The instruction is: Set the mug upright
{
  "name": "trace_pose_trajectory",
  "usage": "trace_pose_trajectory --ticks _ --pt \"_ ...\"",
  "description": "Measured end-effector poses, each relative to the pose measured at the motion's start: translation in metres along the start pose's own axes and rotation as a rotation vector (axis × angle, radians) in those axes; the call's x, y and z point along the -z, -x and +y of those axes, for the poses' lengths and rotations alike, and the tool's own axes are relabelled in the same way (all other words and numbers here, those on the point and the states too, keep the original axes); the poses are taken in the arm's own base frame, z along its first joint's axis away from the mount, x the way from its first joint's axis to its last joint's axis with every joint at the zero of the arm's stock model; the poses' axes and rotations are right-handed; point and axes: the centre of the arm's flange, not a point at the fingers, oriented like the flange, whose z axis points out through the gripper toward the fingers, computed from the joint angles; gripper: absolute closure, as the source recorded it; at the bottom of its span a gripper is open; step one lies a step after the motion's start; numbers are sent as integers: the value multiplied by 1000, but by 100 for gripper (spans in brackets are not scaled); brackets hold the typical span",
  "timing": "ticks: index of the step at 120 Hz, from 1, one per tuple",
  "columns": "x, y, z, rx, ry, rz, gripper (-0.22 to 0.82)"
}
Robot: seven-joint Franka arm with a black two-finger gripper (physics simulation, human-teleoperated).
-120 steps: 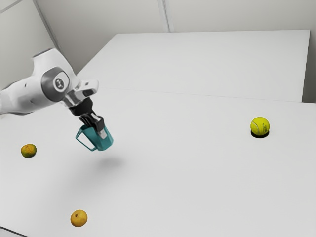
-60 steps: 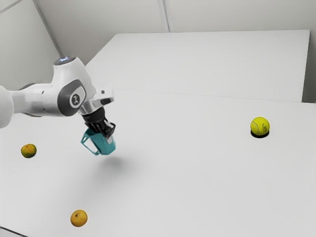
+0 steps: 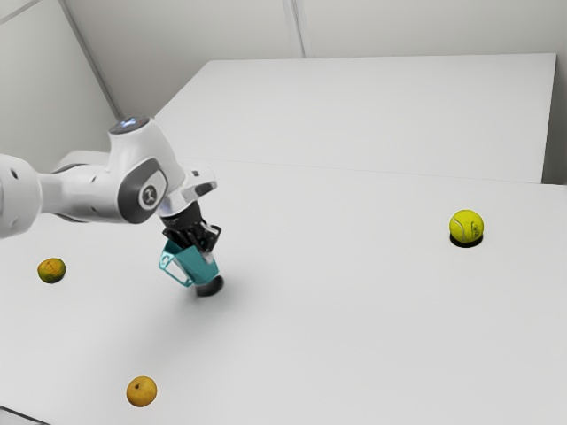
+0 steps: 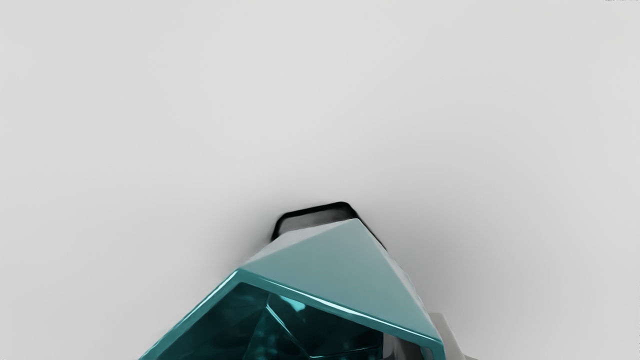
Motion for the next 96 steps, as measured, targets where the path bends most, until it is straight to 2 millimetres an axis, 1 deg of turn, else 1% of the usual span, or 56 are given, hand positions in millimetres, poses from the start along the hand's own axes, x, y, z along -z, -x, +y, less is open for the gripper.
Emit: trace_pose_trajectory --ticks 22,90,96 --pt "-9 -1 2 35 4 -12 79" --pt "-29 -1 1 105 10 -44 79" --pt "-29 -1 0 109 11 -44 75"
